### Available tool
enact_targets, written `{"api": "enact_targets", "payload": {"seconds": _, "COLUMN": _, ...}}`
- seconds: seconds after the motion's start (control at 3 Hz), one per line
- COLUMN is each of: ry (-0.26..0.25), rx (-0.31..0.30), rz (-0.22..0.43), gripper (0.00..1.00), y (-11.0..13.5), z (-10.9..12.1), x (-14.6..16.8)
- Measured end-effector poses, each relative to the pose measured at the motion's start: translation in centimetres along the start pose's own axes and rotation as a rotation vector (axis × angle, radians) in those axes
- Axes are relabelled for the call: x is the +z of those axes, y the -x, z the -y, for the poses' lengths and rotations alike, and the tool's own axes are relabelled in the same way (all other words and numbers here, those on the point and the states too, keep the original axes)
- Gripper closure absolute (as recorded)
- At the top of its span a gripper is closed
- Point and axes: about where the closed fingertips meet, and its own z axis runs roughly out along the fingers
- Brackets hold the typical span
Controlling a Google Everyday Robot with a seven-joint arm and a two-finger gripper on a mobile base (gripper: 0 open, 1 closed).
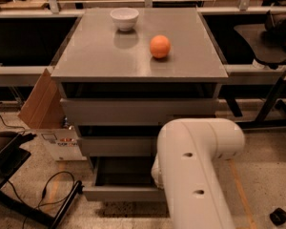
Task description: Open bottom drawer
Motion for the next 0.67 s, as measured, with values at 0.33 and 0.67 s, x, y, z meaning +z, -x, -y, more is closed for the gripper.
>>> {"api": "enact_targets", "payload": {"seconds": 0.33, "ry": 0.006, "rx": 0.066, "rz": -0.007, "gripper": 1.00, "y": -2.1, "z": -3.4, "x": -4.9}}
{"api": "enact_targets", "payload": {"seconds": 0.67, "ry": 0.056, "rx": 0.065, "rz": -0.032, "gripper": 1.00, "y": -3.7, "z": -7.3, "x": -5.2}}
